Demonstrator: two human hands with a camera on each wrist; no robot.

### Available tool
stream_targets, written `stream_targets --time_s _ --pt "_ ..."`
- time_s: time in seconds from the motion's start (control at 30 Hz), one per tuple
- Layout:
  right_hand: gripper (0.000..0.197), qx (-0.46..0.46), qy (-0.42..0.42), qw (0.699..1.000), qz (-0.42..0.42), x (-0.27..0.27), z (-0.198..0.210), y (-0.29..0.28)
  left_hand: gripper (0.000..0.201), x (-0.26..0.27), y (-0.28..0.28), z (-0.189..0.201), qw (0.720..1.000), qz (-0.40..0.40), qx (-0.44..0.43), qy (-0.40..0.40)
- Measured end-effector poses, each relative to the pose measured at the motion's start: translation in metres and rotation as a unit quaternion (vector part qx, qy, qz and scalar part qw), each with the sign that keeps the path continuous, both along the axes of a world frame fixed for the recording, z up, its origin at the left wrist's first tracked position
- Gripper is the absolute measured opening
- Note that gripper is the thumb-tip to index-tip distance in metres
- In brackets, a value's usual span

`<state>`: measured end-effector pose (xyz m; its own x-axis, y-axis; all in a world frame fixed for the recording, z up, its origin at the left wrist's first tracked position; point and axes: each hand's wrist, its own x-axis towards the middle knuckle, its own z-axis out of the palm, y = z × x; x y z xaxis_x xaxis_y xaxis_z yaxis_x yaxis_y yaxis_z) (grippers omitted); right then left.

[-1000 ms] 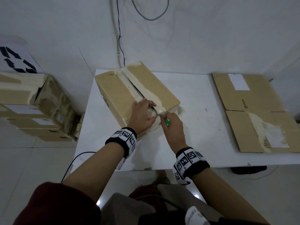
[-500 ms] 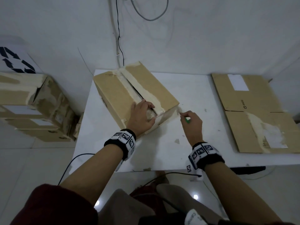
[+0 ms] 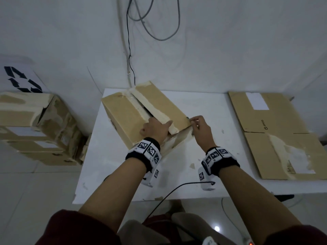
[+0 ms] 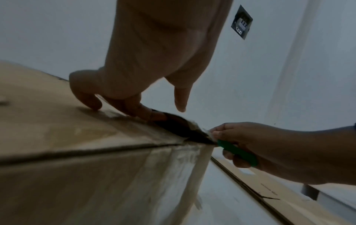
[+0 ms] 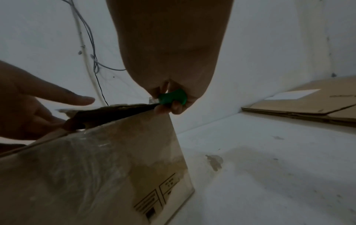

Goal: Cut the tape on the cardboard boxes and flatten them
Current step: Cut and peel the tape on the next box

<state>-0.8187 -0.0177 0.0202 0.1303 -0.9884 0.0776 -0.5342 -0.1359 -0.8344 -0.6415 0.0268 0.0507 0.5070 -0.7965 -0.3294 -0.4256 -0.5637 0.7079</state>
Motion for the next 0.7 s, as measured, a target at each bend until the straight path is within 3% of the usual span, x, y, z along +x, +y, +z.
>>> stream_targets --time_s 0.1,0.2,0.3,0.37,0.5,0.63,0.7 --pt "0.01 -0.008 -0.011 0.999 -0.04 -0.003 -0.009 0.013 0.054 0.014 0.001 -0.004 1.0 -0.031 -0.004 -0.003" --pt "0.007 0.012 -0.043 0.999 -0.029 -0.002 -0.013 0.035 0.044 0.039 0.006 -0.008 0.992 -0.124 -0.001 -0.017" --pt "0.007 0.003 -0.063 0.997 -0.035 -0.002 -0.013 0.043 0.037 0.066 0.008 -0.002 0.968 -0.247 0.044 -0.009" --pt "0.009 -0.033 -0.064 0.995 -0.069 -0.005 -0.012 0.036 0.041 0.078 0.008 0.004 0.949 -0.301 0.074 -0.061" --pt "0.013 -0.102 -0.021 0.984 -0.147 -0.019 -0.006 0.017 0.044 0.091 0.007 0.017 0.929 -0.308 0.081 -0.191" --pt "0.007 -0.041 -0.042 0.989 -0.139 -0.025 -0.004 0.02 0.033 0.092 0.004 0.021 0.916 -0.291 0.089 -0.26" --pt "0.006 -0.019 -0.053 0.988 -0.144 -0.025 -0.003 0.027 0.044 0.086 0.004 0.02 0.911 -0.292 0.075 -0.28"
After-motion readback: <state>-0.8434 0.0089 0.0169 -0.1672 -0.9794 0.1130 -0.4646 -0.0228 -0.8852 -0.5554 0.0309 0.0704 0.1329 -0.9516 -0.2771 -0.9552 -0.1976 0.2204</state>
